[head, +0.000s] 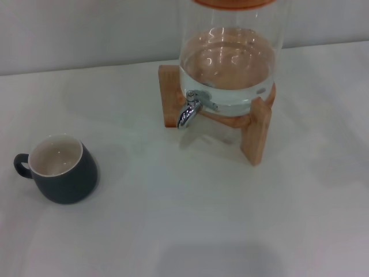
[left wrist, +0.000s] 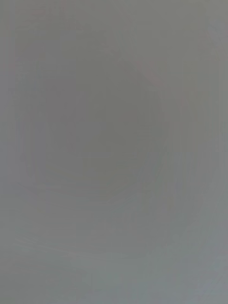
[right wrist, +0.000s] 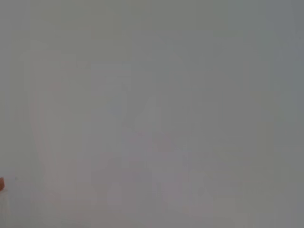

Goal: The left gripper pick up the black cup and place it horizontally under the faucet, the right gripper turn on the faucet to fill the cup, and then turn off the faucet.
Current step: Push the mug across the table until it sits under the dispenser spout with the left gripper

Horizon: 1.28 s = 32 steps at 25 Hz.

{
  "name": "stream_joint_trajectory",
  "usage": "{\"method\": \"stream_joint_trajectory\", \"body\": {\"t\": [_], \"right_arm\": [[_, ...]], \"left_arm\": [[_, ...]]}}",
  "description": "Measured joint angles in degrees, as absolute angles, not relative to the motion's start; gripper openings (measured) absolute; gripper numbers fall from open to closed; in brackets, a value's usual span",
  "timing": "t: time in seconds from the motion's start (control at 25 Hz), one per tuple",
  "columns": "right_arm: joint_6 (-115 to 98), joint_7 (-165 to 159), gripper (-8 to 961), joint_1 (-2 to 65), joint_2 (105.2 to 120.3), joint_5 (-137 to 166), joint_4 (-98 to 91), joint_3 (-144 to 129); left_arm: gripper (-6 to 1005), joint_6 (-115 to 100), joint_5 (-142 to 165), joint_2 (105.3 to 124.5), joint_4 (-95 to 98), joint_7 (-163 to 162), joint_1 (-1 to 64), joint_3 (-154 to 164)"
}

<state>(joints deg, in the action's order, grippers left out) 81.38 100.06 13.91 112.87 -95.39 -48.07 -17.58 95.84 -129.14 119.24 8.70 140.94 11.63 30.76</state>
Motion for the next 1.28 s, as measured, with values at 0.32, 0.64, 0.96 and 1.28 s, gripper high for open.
{"method": "stream_joint_trajectory", "body": {"t": [0.32, 0.64, 0.96, 1.28], "right_arm": [[81.5, 99.8, 763, 13.6, 112.75, -96.0, -48.1, -17.6], [81.4, 99.8, 763, 13.5, 112.76, -96.0, -48.1, -17.6], [81.4, 99.9, 763, 13.8, 112.77, -96.0, -48.1, -17.6], [81.4, 99.9, 762, 13.8, 112.77, -96.0, -48.1, -17.6]], "left_arm": [[879, 92.8, -128.6, 119.26, 8.7, 141.1, 12.8, 30.9], [880, 91.8, -127.1, 119.36, 8.6, 141.4, 12.8, 31.0], [880, 89.9, -125.6, 119.53, 2.7, 151.6, 13.9, 31.0], [880, 81.7, -122.2, 119.53, 2.0, 153.5, 14.9, 31.0]]}}
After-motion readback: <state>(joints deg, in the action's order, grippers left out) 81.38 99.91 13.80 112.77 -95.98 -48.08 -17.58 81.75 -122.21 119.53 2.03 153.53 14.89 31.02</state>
